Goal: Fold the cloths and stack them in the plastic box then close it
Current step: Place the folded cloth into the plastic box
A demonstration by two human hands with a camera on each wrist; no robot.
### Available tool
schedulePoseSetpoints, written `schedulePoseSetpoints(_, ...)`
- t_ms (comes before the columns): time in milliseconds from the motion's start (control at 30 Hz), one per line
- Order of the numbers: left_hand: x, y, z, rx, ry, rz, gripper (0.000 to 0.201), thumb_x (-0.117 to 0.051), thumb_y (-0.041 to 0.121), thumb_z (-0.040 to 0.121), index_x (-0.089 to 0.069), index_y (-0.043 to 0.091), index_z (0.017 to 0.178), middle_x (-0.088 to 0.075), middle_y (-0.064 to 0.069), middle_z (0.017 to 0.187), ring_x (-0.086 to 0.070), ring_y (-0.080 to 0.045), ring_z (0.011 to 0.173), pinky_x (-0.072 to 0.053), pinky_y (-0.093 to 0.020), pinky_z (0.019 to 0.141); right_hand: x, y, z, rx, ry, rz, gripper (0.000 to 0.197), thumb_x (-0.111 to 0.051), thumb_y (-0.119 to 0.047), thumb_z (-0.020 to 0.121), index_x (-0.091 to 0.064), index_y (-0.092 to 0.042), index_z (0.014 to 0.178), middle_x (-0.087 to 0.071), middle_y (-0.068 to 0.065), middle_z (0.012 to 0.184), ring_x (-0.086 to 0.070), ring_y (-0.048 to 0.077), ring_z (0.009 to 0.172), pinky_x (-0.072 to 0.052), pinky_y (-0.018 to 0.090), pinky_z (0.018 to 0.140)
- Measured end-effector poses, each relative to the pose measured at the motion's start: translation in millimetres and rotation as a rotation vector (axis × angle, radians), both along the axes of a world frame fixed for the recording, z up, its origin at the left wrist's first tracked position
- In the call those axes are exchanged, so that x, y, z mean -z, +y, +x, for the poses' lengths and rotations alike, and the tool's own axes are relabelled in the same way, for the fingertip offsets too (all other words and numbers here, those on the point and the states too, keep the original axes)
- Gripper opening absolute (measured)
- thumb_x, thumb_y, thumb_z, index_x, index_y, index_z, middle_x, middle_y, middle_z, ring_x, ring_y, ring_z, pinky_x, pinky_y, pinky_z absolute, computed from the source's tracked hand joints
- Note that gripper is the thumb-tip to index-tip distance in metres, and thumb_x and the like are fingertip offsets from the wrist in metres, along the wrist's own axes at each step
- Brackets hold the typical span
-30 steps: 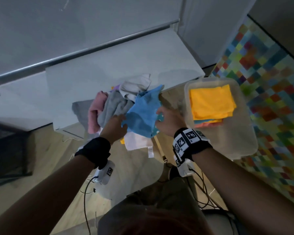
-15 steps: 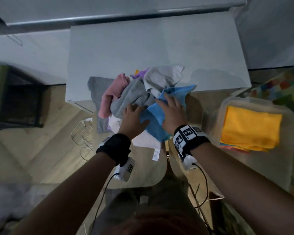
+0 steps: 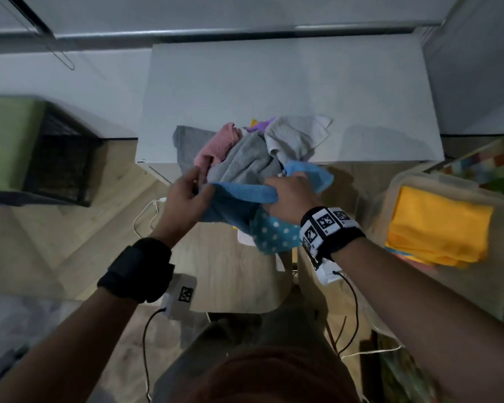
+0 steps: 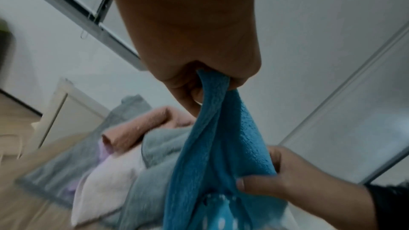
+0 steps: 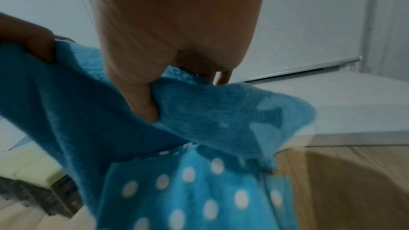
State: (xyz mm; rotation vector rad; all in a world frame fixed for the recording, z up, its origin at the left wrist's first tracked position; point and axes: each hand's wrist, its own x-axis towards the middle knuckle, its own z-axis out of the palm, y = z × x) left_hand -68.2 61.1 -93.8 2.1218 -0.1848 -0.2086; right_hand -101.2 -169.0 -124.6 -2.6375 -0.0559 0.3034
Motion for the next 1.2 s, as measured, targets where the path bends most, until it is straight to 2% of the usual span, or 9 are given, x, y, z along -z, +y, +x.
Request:
schedulePoseSetpoints(167, -47, 55, -2, -0.008, -0.091, -0.022, 0.009, -0.051, 0.016, 0.084, -0.058, 0.012, 0.088, -0.058, -0.004, 0.067, -0.048, -0.017, 0.056, -0.039, -0.027, 0.047, -40, 11, -11, 0.113, -0.039, 0.056, 0.020, -0.071, -0.023, 0.075, -0.052, -0.022, 0.075, -0.058, -0.001, 0.069, -0.060, 0.025, 0.072, -0.040, 0.030, 0.060)
schedulePoseSetpoints(267, -64, 82, -6, 0.075, -0.188, 0.101, 0.021, -0.046, 0.020, 0.084, -0.066, 0.014, 0.087, -0.066, -0.007, 0.074, -0.059, -0.021, 0.069, -0.047, -0.035, 0.062, -64, 29, -19, 0.219, -0.060, 0.112, 0.022, -0.068, -0.016, 0.076, -0.049, -0.027, 0.081, -0.061, -0.002, 0.076, -0.061, 0.025, 0.074, -0.045, 0.031, 0.060)
schedulePoseSetpoints(367, -80, 101, -8, 0.044, -0.264, 0.112, 0.021, -0.044, 0.012, 0.088, -0.064, 0.019, 0.085, -0.060, 0.002, 0.072, -0.051, -0.006, 0.068, -0.042, -0.027, 0.062, -87, 47, -30, 0.307, -0.148, 0.096, 0.025, -0.066, -0.013, 0.075, -0.050, -0.025, 0.090, -0.061, 0.000, 0.081, -0.059, 0.028, 0.075, -0.048, 0.034, 0.062)
schedulePoseSetpoints(533, -106, 119, 4, -0.009, -0.432, 0.127, 0.031, -0.042, 0.011, 0.090, -0.067, 0.015, 0.108, -0.058, -0.004, 0.101, -0.051, -0.008, 0.090, -0.038, -0.015, 0.076, -125, 59, -43, 0.501, -0.336, 0.116, 0.020, -0.061, -0.011, 0.077, -0.047, -0.026, 0.081, -0.058, -0.001, 0.076, -0.058, 0.027, 0.075, -0.045, 0.034, 0.062)
schedulePoseSetpoints(633, -126, 120, 5, -0.036, -0.497, 0.094, 0.027, -0.040, 0.009, 0.090, -0.065, 0.008, 0.101, -0.052, -0.005, 0.100, -0.045, -0.002, 0.088, -0.034, -0.004, 0.078, -138, 61, -52, 0.537, -0.404, 0.167, 0.017, -0.061, -0.009, 0.076, -0.047, -0.019, 0.077, -0.050, -0.004, 0.068, -0.053, 0.022, 0.070, -0.041, 0.032, 0.058)
schedulePoseSetpoints(733, -135, 121, -3, -0.048, -0.422, -0.021, 0.021, -0.036, 0.010, 0.092, -0.057, 0.009, 0.092, -0.057, -0.005, 0.086, -0.047, -0.006, 0.076, -0.043, -0.023, 0.068, -144, 65, -63, 0.534, -0.445, 0.296, 0.012, -0.057, -0.005, 0.080, -0.047, -0.011, 0.077, -0.042, -0.006, 0.063, -0.041, 0.010, 0.061, -0.034, 0.020, 0.051)
schedulePoseSetpoints(900, -117, 115, -35, -0.006, -0.272, -0.011, 0.019, -0.037, 0.010, 0.097, -0.054, 0.003, 0.093, -0.057, -0.009, 0.082, -0.048, -0.009, 0.069, -0.037, -0.009, 0.050, -136, 68, -78, 0.525, -0.347, 0.403, 0.017, -0.049, 0.000, 0.082, -0.044, -0.016, 0.080, -0.044, -0.008, 0.066, -0.040, 0.007, 0.061, -0.032, 0.014, 0.051)
schedulePoseSetpoints(1100, -58, 97, -45, 0.051, -0.058, -0.028, 0.019, -0.043, 0.028, 0.092, -0.057, 0.018, 0.086, -0.059, 0.003, 0.077, -0.051, -0.010, 0.072, -0.040, -0.030, 0.066, -118, 61, -85, 0.666, -0.253, 0.516, 0.011, -0.047, -0.002, 0.074, -0.050, -0.009, 0.082, -0.051, -0.002, 0.070, -0.047, 0.014, 0.067, -0.041, 0.031, 0.062)
schedulePoseSetpoints(1200, -18, 88, -50, 0.038, 0.162, -0.061, 0.036, -0.039, 0.044, 0.093, -0.064, 0.018, 0.092, -0.065, 0.002, 0.082, -0.059, -0.012, 0.075, -0.046, -0.033, 0.071, -113, 54, -91, 0.641, -0.217, 0.575, 0.017, -0.045, 0.003, 0.072, -0.045, -0.014, 0.072, -0.044, -0.004, 0.063, -0.039, 0.007, 0.055, -0.036, 0.024, 0.052)
